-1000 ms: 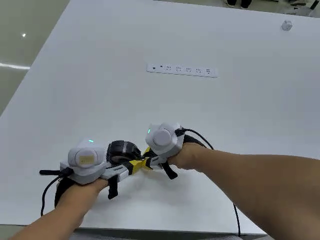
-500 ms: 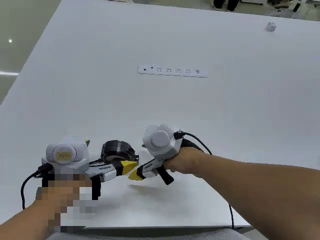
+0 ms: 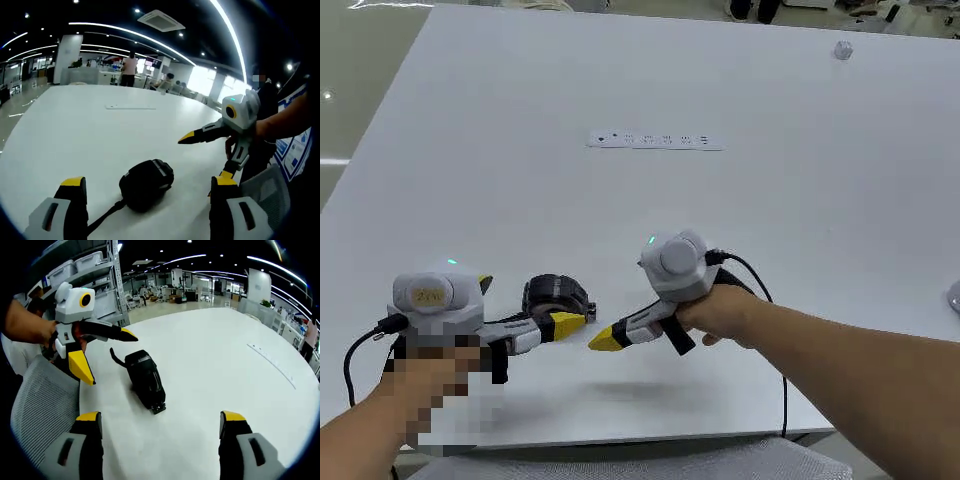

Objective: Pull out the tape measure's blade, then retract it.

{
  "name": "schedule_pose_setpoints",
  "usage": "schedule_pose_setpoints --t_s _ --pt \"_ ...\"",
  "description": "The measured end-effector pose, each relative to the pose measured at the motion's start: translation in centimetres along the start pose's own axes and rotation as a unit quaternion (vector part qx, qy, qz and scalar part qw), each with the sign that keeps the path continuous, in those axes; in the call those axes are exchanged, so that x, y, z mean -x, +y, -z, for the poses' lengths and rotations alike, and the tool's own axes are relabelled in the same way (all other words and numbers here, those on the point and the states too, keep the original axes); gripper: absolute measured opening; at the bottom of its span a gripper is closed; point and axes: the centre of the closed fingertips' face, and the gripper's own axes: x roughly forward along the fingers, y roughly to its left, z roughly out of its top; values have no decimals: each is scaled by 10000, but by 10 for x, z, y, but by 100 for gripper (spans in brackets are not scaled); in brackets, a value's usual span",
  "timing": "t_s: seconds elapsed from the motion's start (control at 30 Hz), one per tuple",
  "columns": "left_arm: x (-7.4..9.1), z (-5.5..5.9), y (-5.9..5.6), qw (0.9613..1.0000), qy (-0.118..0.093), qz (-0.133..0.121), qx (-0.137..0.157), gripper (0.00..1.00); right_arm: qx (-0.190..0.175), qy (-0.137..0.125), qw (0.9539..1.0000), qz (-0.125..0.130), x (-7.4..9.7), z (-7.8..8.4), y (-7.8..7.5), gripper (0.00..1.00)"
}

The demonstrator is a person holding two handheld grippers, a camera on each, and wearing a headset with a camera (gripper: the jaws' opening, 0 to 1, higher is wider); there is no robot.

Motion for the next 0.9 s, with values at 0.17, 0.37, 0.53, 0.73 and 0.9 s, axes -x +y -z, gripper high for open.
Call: schedule_pose_setpoints --t_s 0.17,0.37,0.53,0.73,0.9 --pt "8 0 -1 9997 82 132 -193 100 -243 -229 9992 231 19 2 -9 100" --pt "15 0 9 9999 58 49 -91 100 -441 -336 9975 447 44 10 -17 100" --pt "24 1 15 9999 45 16 -131 100 -657 -431 9950 621 62 20 -24 100" --pt "41 -2 22 10000 -68 20 -45 100 -839 -500 9921 786 86 38 -26 100" --pt "57 -4 27 9999 -64 7 -155 100 -1003 -557 9888 951 107 52 -28 100"
